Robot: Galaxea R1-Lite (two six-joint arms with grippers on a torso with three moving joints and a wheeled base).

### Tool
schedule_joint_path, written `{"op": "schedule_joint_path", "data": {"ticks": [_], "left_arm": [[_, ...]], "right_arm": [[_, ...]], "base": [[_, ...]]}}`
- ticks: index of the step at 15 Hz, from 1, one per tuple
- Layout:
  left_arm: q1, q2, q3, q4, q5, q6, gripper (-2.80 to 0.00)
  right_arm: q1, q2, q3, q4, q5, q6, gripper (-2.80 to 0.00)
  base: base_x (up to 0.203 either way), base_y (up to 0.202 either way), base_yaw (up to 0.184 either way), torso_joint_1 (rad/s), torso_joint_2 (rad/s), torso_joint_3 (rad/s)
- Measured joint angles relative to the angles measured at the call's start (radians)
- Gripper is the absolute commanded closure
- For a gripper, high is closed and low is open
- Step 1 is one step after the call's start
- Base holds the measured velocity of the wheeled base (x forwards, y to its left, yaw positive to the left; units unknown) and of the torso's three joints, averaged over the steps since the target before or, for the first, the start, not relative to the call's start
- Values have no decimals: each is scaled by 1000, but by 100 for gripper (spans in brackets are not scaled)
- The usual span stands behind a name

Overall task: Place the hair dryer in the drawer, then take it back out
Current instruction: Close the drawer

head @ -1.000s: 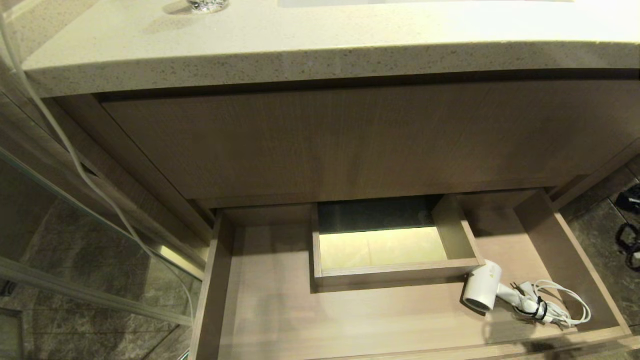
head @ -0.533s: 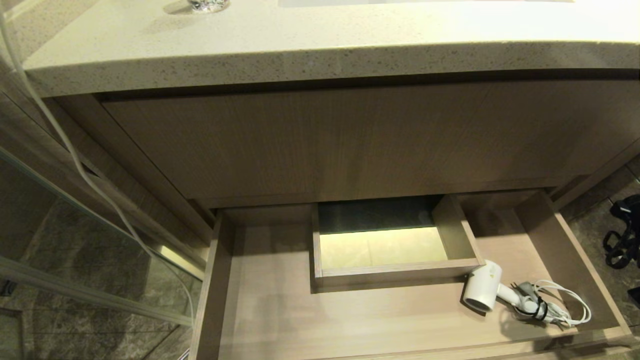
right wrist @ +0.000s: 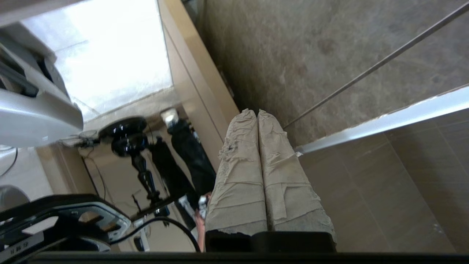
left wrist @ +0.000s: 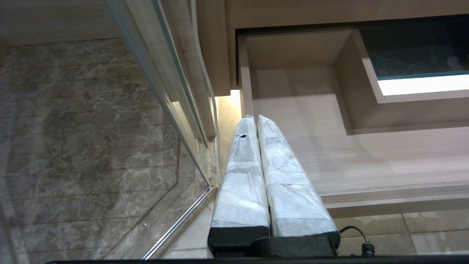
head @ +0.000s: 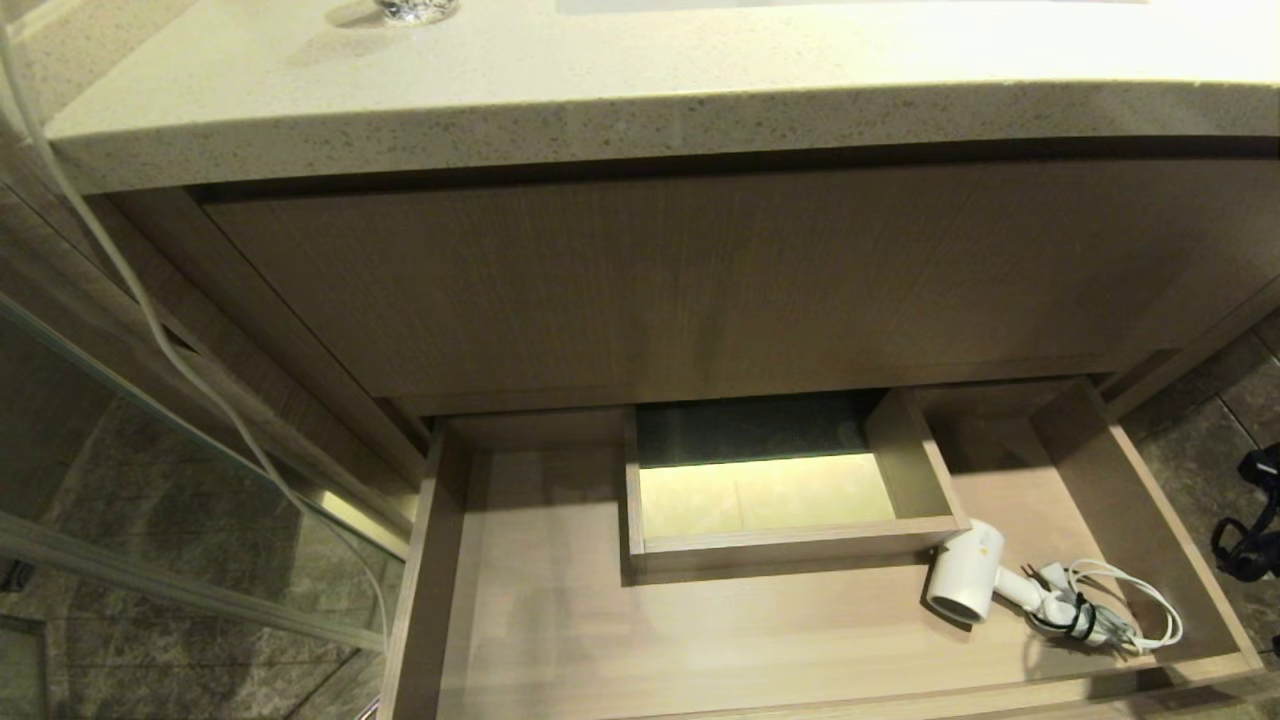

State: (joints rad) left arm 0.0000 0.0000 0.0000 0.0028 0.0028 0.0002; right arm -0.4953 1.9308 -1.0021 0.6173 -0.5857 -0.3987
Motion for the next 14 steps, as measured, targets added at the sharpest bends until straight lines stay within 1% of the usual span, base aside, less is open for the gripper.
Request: {"op": "schedule_joint_path", "data": {"ticks": [2,4,7,9,11,14], "left_arm": [[0,0,0,0,0,0,0],[0,0,0,0,0,0,0],[0,0,0,0,0,0,0],[0,0,0,0,0,0,0],[0,0,0,0,1,0,0],[0,0,0,0,0,0,0]], "right_arm": [[-1,20,1,-43,1,-8,0],[0,46,5,-75,1,-43,0],[0,87,12,-131,2,-64,0],[0,119,14,-188,2,-103,0],[0,142,14,-213,2,-144,0],[-1,164,16,-223,1,-153,0]], "base": [[0,0,0,0,0,0],[0,0,0,0,0,0],[0,0,0,0,0,0],[0,0,0,0,0,0],[0,0,0,0,0,0],[0,0,0,0,0,0]]}}
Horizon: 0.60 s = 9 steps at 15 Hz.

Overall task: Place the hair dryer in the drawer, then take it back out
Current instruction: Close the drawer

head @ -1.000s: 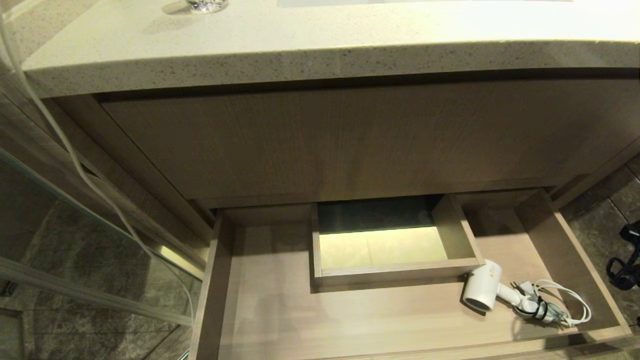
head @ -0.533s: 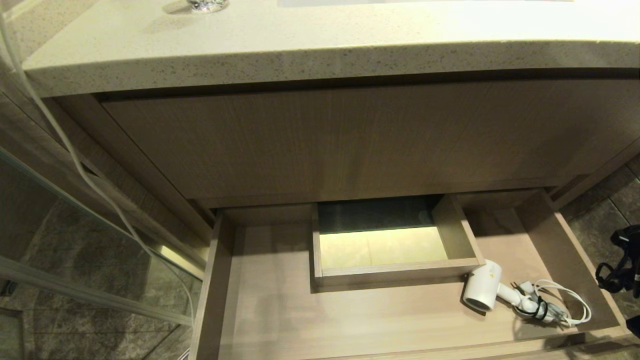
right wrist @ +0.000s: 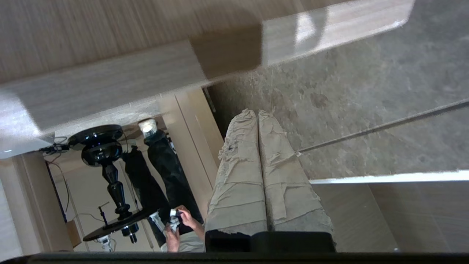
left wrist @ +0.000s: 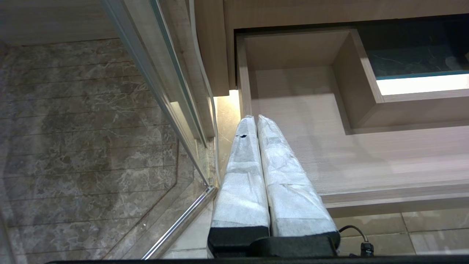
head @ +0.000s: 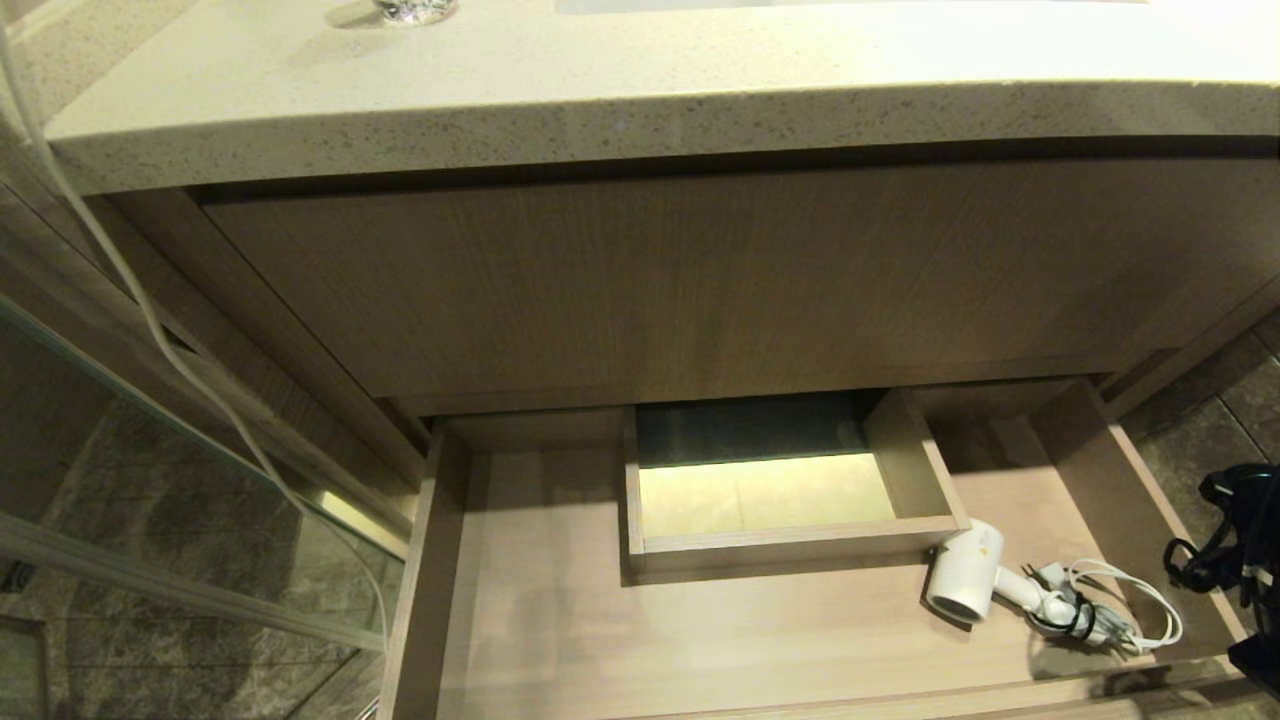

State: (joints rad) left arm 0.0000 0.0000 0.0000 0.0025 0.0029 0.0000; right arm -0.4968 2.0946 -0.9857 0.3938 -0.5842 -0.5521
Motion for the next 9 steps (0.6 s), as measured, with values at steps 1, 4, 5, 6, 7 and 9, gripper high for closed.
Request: {"op": "schedule_joint_path", "data": {"ticks": [1,4,5,6,7,9], "left_arm": [[0,0,0,0,0,0,0],[0,0,0,-1,0,0,0],[0,0,0,0,1,0,0],[0,0,0,0,0,0,0],[0,0,0,1,0,0,0],[0,0,0,0,1,0,0]], "right_arm": [[0,4,0,0,0,-1,0],[-1,9,9,0,0,-15,0],[-1,10,14,0,0,-17,0],[-1,13,20,1,0,-18,0],[-1,17,23,1,0,-19,0],[-1,27,24,-1,-1,-27,0]], "base": [[0,0,0,0,0,0],[0,0,0,0,0,0],[0,0,0,0,0,0],[0,0,0,0,0,0],[0,0,0,0,0,0],[0,0,0,0,0,0]]}}
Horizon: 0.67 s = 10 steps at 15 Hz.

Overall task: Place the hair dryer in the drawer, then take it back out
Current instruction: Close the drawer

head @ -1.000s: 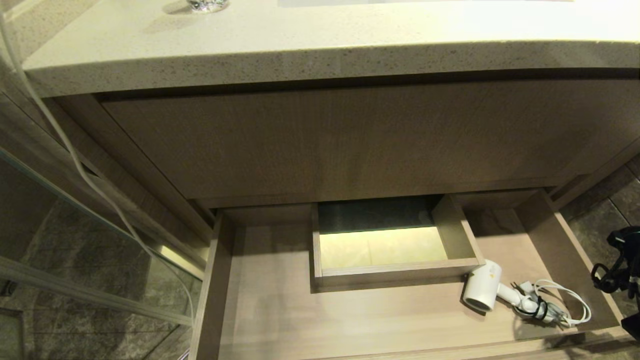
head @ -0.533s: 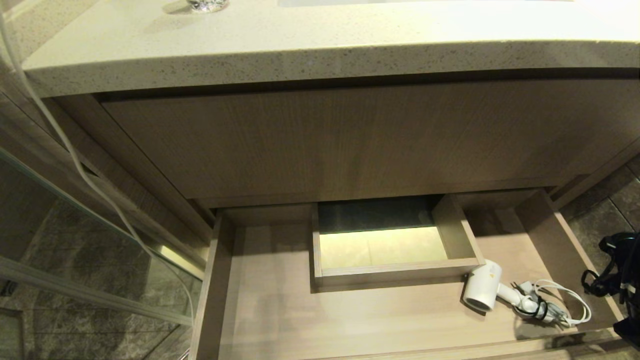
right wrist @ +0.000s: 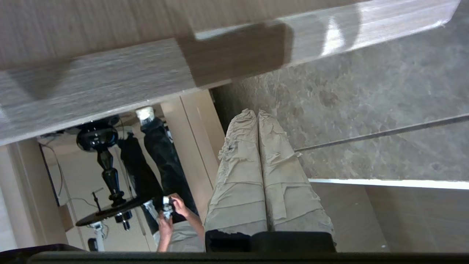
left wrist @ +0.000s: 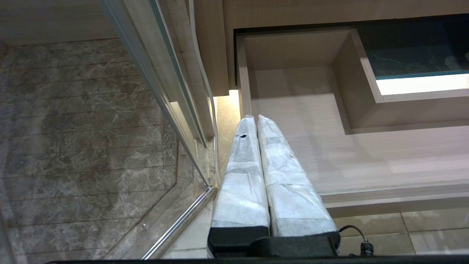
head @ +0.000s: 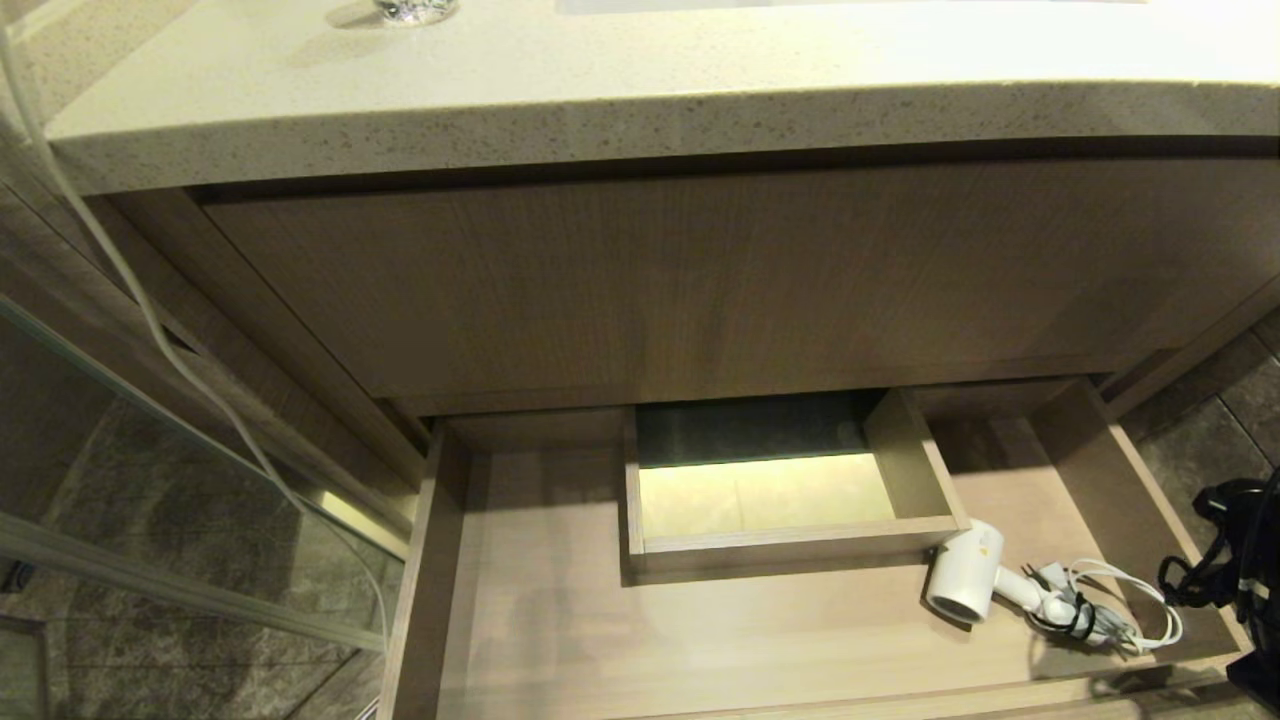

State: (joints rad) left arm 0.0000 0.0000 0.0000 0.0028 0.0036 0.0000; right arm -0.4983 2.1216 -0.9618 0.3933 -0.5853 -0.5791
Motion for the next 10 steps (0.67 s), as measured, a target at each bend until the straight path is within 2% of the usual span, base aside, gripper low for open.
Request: {"op": "schedule_joint_path", "data": {"ticks": [10], "left_arm": [[0,0,0,0,0,0,0]], "right_arm": [[4,33,-6,-114,9,-1,0]], "base": [[0,0,0,0,0,0]]}}
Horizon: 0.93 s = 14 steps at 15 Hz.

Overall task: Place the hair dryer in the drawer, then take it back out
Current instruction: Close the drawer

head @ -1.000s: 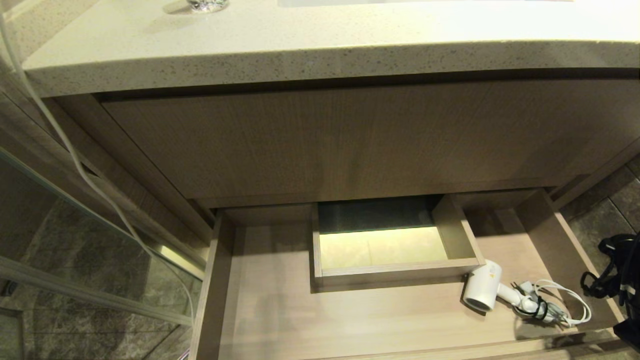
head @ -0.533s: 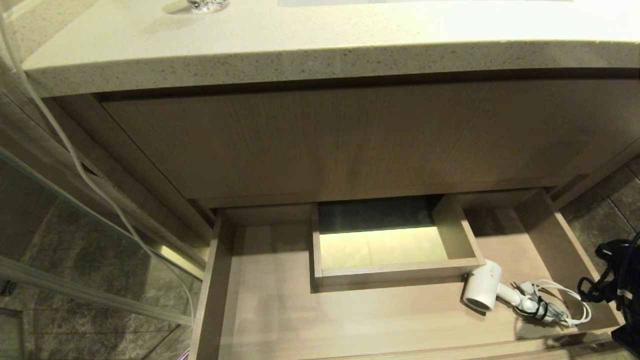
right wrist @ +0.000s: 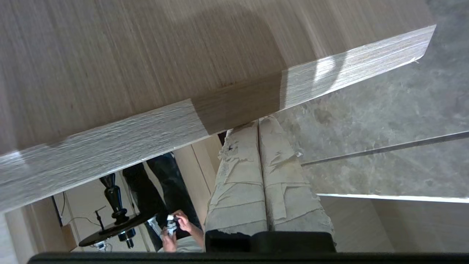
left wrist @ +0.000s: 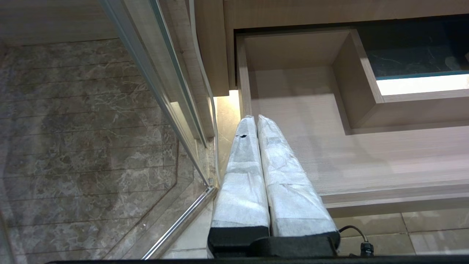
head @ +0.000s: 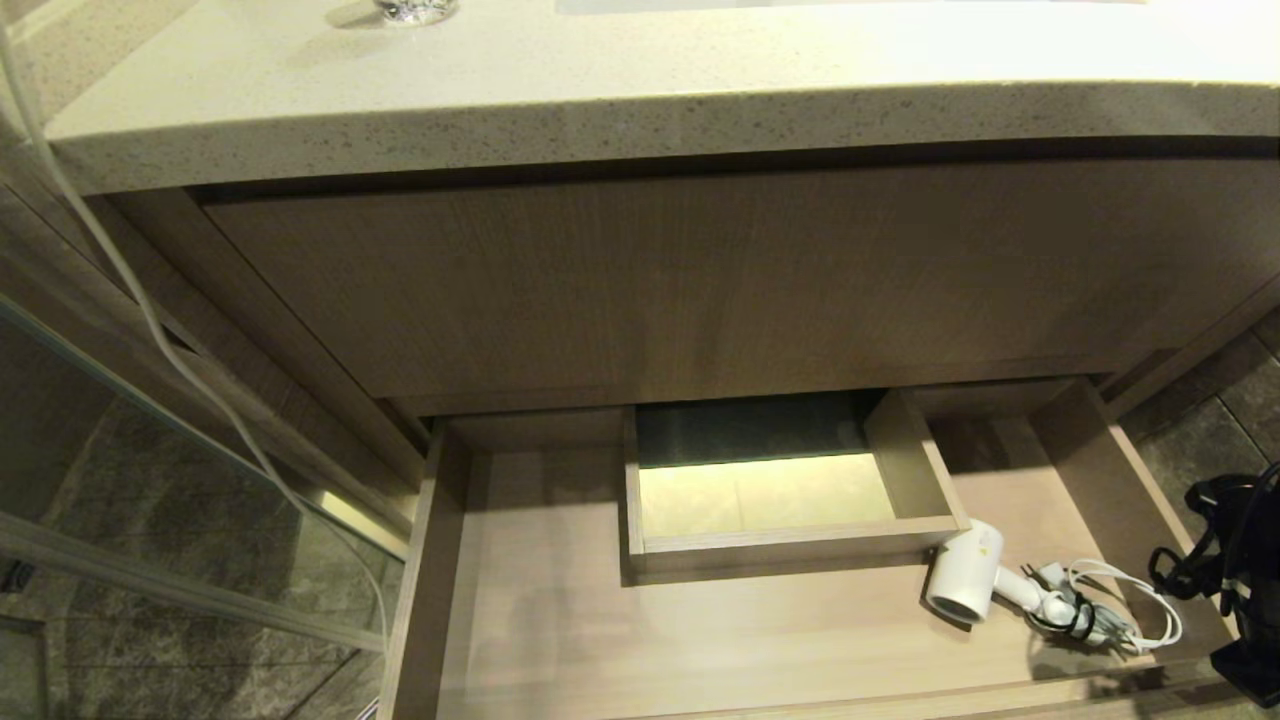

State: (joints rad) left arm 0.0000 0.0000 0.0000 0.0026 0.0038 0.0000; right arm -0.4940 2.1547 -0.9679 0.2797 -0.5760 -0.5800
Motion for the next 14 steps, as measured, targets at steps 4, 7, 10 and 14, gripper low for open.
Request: {"op": "schedule_joint_path", "data": {"ticks": [4,7,10,14], "left_arm": [[0,0,0,0,0,0,0],[0,0,0,0,-1,0,0],[0,0,0,0,0,0,0],[0,0,0,0,-1,0,0]], "right_arm": [[-1,-6,-3,-51,32,1,0],[0,-16,-3,-81,54,3,0],[0,-29,-5,-121,78,4,0],[2,-50,-26,-141,138,7,0]], "base": [[0,0,0,0,0,0],[0,0,0,0,0,0],[0,0,0,0,0,0],[0,0,0,0,0,0]]}}
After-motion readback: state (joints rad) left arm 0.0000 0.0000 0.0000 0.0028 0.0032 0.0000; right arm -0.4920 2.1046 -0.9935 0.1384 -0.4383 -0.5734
